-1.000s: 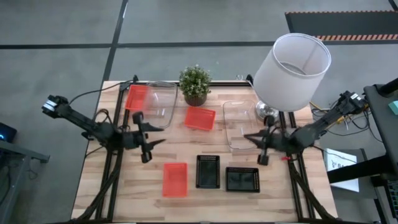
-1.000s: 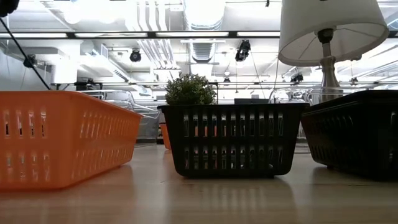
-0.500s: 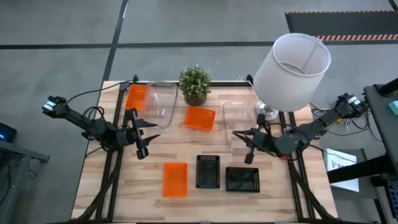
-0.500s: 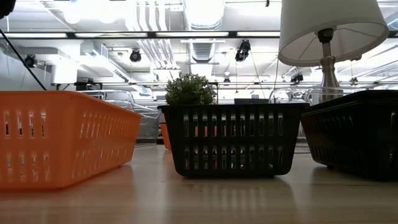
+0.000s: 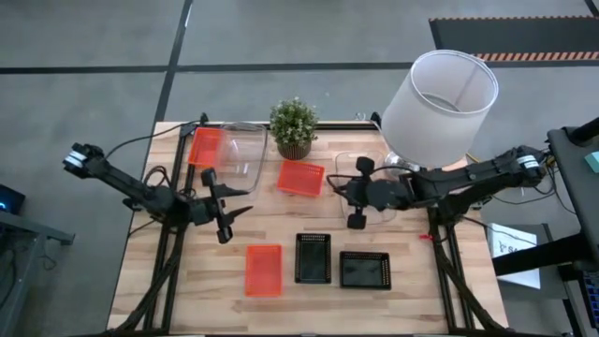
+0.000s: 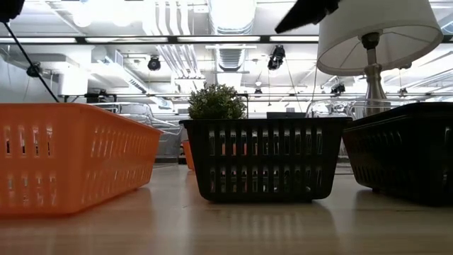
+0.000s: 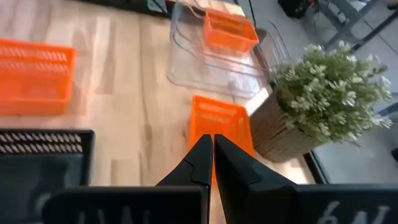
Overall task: Stack baskets by color
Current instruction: Stack the middle orange bin on the bottom orange bin
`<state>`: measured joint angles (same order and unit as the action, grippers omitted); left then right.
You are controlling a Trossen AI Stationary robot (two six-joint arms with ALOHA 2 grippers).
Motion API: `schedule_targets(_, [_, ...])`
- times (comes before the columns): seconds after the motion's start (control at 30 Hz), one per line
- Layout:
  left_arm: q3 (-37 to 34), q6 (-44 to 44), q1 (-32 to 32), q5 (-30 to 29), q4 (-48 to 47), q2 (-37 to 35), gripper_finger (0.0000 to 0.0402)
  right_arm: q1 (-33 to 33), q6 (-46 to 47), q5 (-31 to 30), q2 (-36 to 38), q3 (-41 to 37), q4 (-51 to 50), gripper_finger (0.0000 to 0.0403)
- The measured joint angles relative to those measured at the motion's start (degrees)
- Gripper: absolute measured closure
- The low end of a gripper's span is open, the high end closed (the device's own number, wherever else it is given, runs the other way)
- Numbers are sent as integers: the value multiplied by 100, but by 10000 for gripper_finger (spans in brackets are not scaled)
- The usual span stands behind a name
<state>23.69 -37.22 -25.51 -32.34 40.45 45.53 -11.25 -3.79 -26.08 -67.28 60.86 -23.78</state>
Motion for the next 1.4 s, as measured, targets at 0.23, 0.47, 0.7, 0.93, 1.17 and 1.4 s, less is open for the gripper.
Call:
schedule_targets(0.23, [351,517,451,-9,157,687,252,42,-429,88,258,-862,828,394])
schedule_targets(0.47, [1092,1403,1255,51,-520,1651,252,57,-1252,89,781,-2047,2579,394])
schedule_targets(0.7, [2328,2599,1882,967,-2373,2892,252,183,-1629,102,1398,-2536,3177,394])
schedule_targets(0.93, [3484,3101,2234,1378,-3655,4256,252,191,-1933,104,1758,-2683,3156,394])
schedule_targets(1.17, [3916,3833,2721,1926,-3645,5276,252,191,-2245,104,2061,-2832,3140,394])
schedule_targets(1.4, [3894,4138,2874,2083,-2980,6013,252,191,-2349,104,2388,-2924,2999,394])
